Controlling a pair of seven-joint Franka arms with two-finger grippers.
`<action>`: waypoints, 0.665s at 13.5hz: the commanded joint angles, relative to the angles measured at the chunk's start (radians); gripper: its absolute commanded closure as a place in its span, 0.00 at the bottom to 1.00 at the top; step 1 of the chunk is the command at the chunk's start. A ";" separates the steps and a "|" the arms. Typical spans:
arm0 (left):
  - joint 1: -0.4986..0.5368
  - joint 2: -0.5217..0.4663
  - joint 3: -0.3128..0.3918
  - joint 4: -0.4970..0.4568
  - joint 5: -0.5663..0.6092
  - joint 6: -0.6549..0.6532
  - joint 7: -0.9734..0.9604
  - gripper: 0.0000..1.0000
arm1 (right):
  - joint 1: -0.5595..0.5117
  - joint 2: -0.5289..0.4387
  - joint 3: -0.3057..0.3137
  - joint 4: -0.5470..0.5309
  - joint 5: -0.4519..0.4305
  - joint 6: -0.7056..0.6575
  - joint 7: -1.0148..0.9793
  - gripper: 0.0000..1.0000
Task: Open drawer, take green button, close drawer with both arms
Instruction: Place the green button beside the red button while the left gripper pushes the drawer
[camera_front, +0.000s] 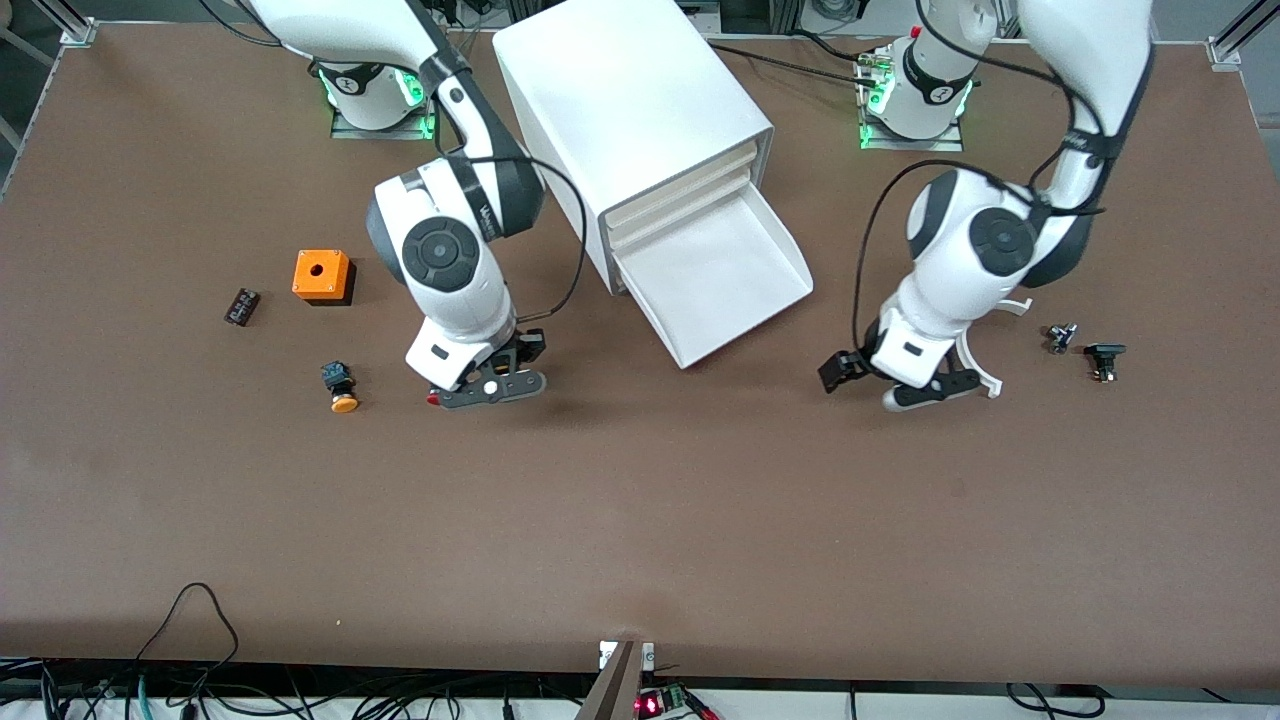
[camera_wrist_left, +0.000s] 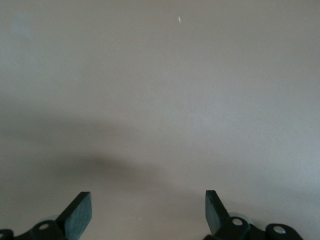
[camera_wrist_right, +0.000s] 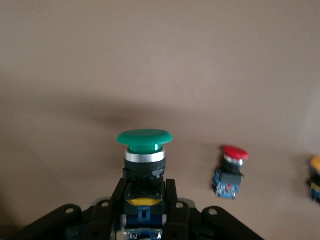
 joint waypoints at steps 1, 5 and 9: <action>-0.053 0.038 0.010 -0.030 -0.015 0.074 -0.066 0.00 | -0.018 -0.043 0.014 -0.148 -0.016 0.100 0.101 0.81; -0.082 0.057 0.008 -0.108 -0.018 0.148 -0.077 0.00 | -0.021 -0.027 0.014 -0.266 -0.012 0.269 0.163 0.78; -0.131 0.065 -0.009 -0.139 -0.023 0.148 -0.107 0.00 | -0.021 -0.023 0.017 -0.258 -0.010 0.261 0.192 0.44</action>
